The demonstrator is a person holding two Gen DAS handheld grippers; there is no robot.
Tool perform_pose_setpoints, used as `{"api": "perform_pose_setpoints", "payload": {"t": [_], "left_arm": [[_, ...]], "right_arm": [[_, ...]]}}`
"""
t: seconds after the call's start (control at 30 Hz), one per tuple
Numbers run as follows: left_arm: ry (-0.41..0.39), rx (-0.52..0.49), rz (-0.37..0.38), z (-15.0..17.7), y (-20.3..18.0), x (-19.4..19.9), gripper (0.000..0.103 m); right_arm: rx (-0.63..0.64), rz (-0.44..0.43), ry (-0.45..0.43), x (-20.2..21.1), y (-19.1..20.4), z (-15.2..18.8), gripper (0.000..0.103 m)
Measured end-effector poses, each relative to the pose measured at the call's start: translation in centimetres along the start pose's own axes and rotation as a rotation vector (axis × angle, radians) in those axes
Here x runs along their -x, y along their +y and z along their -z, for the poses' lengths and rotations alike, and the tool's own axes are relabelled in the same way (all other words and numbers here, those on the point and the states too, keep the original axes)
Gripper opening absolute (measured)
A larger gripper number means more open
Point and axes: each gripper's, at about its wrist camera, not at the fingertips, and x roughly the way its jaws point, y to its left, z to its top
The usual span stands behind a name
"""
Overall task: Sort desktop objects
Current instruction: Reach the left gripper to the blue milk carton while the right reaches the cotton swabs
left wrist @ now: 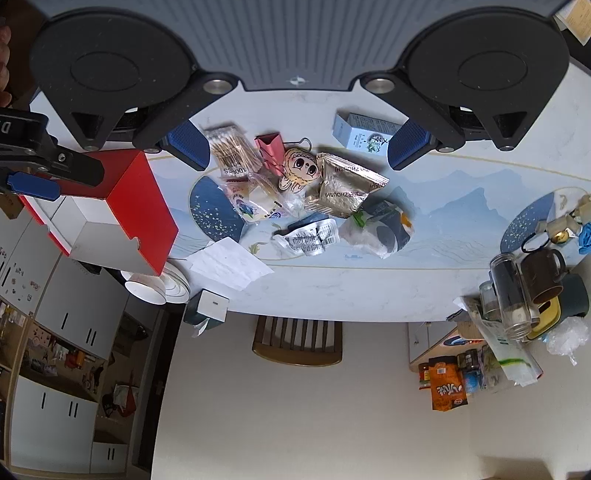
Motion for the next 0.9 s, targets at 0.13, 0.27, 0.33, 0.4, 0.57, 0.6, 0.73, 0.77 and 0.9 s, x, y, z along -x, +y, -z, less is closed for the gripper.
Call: {"api": "perform_pose_setpoints", "payload": {"t": [0.13, 0.27, 0.33, 0.4, 0.57, 0.6, 0.73, 0.77, 0.9], "left_arm": [[-0.012, 0.008, 0.01, 0.1, -0.2, 0.2, 0.103], [-0.023, 0.025, 0.013, 0.3, 0.2, 0.2, 0.103], [-0.025, 0.014, 0.003, 0.6, 0.1, -0.1, 0.103], [-0.027, -0.013, -0.012, 1.0, 0.0, -0.6, 0.103], [-0.006, -0.036, -0.045, 1.6, 1.0, -2.2, 0.103], [-0.005, -0.038, -0.051, 1.6, 1.3, -2.5, 0.103], [0.012, -0.061, -0.058, 1.5, 2.9, -4.5, 0.103], [0.02, -0.062, -0.055, 1.4, 3.3, -5.1, 0.103], [0.043, -0.093, -0.024, 1.5, 4.6, -7.0, 0.103]], "right_arm": [[0.013, -0.037, -0.01, 0.2, 0.1, -0.1, 0.093], [0.023, -0.076, -0.003, 0.0, 0.0, -0.2, 0.094], [0.024, -0.091, 0.004, -0.4, -0.2, -0.1, 0.094], [0.029, -0.096, 0.007, -1.0, -0.4, 0.0, 0.094], [0.053, -0.08, 0.033, -2.8, -0.3, 0.1, 0.094], [0.049, -0.076, 0.045, -3.3, -0.3, 0.2, 0.094], [0.063, -0.075, 0.082, -5.1, 0.1, 0.7, 0.093], [0.062, -0.068, 0.091, -5.5, 0.1, 0.8, 0.093], [0.052, -0.052, 0.134, -7.3, 0.1, 1.1, 0.093]]}}
